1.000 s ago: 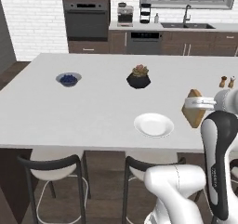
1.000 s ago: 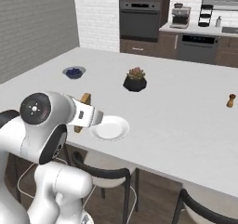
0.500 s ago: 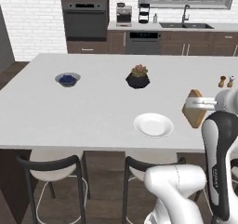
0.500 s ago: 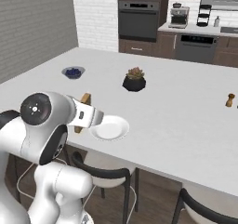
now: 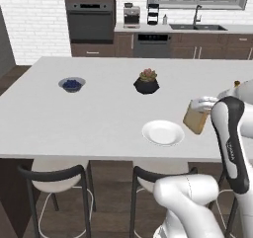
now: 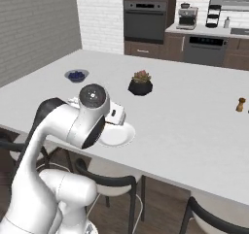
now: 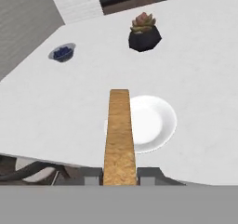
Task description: Start the toaster. Once the lever pops up, take the bread to the plate on the dining counter.
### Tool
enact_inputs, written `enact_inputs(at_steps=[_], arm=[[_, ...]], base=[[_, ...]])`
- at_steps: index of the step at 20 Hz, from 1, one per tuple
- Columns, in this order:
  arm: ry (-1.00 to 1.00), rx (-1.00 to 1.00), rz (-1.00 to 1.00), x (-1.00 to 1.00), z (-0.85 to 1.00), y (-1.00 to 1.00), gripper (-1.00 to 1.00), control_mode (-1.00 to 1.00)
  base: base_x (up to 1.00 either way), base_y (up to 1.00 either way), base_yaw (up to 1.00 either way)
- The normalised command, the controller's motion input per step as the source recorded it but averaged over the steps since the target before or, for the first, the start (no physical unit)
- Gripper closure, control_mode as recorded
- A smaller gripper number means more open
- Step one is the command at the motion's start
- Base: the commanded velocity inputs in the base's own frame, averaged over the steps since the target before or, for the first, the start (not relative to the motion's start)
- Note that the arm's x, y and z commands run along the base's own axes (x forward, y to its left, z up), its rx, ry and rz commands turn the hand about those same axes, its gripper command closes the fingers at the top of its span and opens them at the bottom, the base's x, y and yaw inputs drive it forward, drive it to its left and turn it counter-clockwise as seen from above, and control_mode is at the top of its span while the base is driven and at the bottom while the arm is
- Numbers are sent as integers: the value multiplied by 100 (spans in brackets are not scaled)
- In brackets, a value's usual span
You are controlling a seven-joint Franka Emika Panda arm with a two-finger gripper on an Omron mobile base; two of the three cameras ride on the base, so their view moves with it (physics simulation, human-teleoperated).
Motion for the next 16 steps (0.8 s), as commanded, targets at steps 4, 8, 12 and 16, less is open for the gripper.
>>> enact_inputs(at_steps=[4, 8, 12, 16], arm=[[0, 16, 21, 60, -58, 6, 100, -100], [-5, 0, 14, 74, -69, 40, 100, -100], [-1, 0, 4, 75, -52, 29, 100, -100], [-5, 0, 2, 49, -36, 4, 100, -100]], base=[[0, 0, 0], [0, 0, 0], [0, 0, 0], [0, 0, 0]])
